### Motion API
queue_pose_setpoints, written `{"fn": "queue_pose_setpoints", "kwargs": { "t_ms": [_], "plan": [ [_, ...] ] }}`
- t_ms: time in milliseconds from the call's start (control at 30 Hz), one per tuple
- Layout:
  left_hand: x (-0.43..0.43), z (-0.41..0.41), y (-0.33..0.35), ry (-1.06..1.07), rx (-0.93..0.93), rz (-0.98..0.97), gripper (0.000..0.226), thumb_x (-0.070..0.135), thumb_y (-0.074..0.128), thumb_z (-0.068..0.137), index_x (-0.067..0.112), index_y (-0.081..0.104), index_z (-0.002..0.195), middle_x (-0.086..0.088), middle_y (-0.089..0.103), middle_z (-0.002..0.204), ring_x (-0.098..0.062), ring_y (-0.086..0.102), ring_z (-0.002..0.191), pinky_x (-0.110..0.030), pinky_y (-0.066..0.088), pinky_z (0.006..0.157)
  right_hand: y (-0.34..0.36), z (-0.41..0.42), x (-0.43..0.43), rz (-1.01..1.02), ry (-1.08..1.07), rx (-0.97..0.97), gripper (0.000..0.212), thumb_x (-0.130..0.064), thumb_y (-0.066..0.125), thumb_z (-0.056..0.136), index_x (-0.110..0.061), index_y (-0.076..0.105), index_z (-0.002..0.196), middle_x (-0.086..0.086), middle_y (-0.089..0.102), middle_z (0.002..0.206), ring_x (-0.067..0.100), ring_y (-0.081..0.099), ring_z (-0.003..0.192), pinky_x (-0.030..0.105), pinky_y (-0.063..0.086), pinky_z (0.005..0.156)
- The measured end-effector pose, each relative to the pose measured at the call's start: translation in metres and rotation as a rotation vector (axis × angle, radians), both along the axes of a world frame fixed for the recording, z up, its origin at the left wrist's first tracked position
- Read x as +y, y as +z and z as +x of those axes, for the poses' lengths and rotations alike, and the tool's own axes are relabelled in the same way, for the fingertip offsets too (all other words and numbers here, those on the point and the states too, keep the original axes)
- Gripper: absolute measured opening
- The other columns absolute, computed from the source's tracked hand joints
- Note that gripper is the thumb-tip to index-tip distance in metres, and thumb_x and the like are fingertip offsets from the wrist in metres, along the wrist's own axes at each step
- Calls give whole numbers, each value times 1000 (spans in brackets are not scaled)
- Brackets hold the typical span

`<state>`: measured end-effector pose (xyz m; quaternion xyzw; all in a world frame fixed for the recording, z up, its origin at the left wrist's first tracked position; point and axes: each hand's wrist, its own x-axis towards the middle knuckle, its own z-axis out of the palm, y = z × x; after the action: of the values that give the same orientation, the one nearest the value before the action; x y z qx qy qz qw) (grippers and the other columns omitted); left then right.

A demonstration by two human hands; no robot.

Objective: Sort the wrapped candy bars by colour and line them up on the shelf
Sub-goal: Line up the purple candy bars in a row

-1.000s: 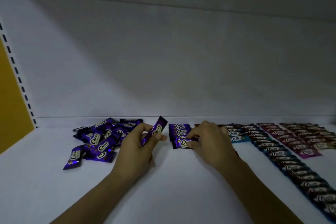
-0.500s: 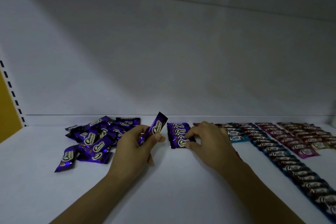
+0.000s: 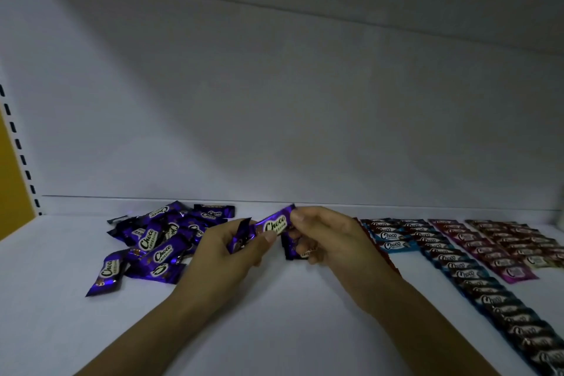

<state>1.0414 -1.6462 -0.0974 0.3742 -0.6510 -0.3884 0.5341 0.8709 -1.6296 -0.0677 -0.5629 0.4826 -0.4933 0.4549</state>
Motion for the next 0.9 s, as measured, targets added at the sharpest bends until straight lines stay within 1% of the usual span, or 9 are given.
{"fn": "queue_pose_setpoints", "kwargs": {
  "t_ms": [100,200,367,433,500,567,633,733,900],
  "plan": [
    [2,3,-1,-16,-170,-67,21,22,68,85,12,65,67,6,44,52,-3,36,49,-14,29,48,0,-4,-1,-135,-12,164,23,-11,70,83,-27,69,99,-3,71,88,10,66,76,20,54,72],
    [5,1,-4,-14,-275,-131,10,23,70,83,13,70,81,-2,54,61,-4,43,55,-18,34,54,5,-12,1,-146,40,357,19,0,70,81,-18,72,86,0,72,79,8,65,71,21,53,71],
    [3,3,-4,48,-272,-19,29,48,57,82,38,56,110,0,49,66,-4,43,58,-16,35,57,3,-37,-4,-25,-112,902,10,-23,77,77,-24,74,86,-10,70,80,9,64,83,37,48,93],
    [6,8,-5,16,-296,53,46,64,48,72,47,48,115,-4,53,75,-2,48,64,-10,38,60,0,-37,-5,2,-108,970,10,-28,77,77,-26,73,86,-18,62,74,7,61,86,43,41,100],
    [3,4,-2,-11,-275,134,42,67,42,76,50,48,115,-1,56,78,2,50,62,-11,41,57,-3,-34,-6,-27,-140,990,7,-29,76,77,-30,70,81,-21,58,70,6,60,86,41,39,101],
    [-6,-1,-2,-53,-155,261,31,45,36,99,35,56,120,0,53,80,-6,47,55,-20,36,50,-6,-32,-7,-64,-189,984,9,-29,75,78,-33,67,77,-21,59,70,3,59,84,38,37,101],
    [-11,1,-5,-145,-46,383,33,17,32,102,21,63,113,-3,49,75,-13,37,48,-24,29,45,-9,-31,-7,-105,-220,993,5,-30,72,80,-33,68,82,-17,62,78,3,58,85,34,34,99],
    [-11,1,0,-61,-24,282,32,12,42,99,33,66,99,10,53,57,-5,45,46,-18,37,42,-12,-30,-8,-136,-230,1001,6,-30,69,83,-32,70,89,-16,62,87,3,54,88,28,28,91],
    [-11,2,-9,-49,34,147,32,3,62,88,26,56,110,1,62,67,-4,53,49,-15,42,47,-14,-31,-10,-156,-252,1051,11,-32,68,84,-31,69,95,-14,61,97,7,53,97,29,29,92]
  ]
}}
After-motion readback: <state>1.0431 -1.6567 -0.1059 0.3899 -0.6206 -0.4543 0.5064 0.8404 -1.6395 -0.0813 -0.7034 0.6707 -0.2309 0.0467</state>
